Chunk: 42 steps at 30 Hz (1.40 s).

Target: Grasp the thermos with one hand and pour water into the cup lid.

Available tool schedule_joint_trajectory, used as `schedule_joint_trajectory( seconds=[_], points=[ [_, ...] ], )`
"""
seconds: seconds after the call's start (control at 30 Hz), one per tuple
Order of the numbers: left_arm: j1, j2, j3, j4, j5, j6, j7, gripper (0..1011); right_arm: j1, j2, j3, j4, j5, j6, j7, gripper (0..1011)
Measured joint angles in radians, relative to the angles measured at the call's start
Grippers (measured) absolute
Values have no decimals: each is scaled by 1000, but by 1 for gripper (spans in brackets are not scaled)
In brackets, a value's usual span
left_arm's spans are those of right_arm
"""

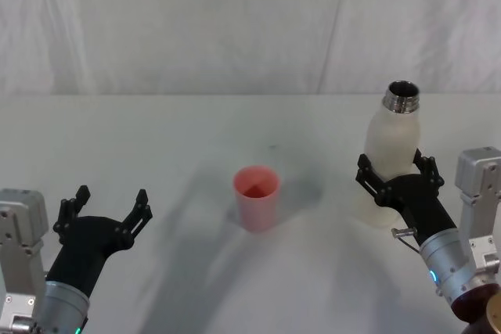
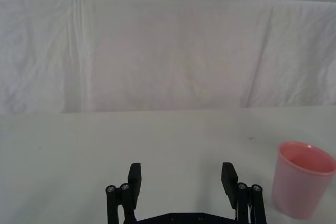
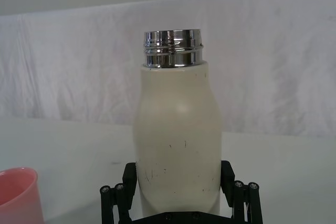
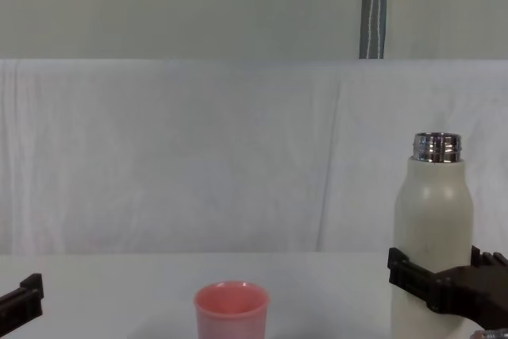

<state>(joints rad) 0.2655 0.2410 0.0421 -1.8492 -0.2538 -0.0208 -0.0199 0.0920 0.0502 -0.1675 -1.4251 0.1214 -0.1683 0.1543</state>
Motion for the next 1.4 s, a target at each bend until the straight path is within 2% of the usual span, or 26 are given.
schedule_joint_trajectory(
  seconds=[0.47,1.2,1.4],
  points=[
    [0,0,0,0,0,0,0,1001,14,7,-9,13,-19,25,-4,1003],
    [0,0,0,0,0,0,0,1001,39,7,-10,38,-23,29,-4,1002],
    [0,0,0,0,0,0,0,1001,37,7,-9,38,-22,29,-4,949]
  ],
)
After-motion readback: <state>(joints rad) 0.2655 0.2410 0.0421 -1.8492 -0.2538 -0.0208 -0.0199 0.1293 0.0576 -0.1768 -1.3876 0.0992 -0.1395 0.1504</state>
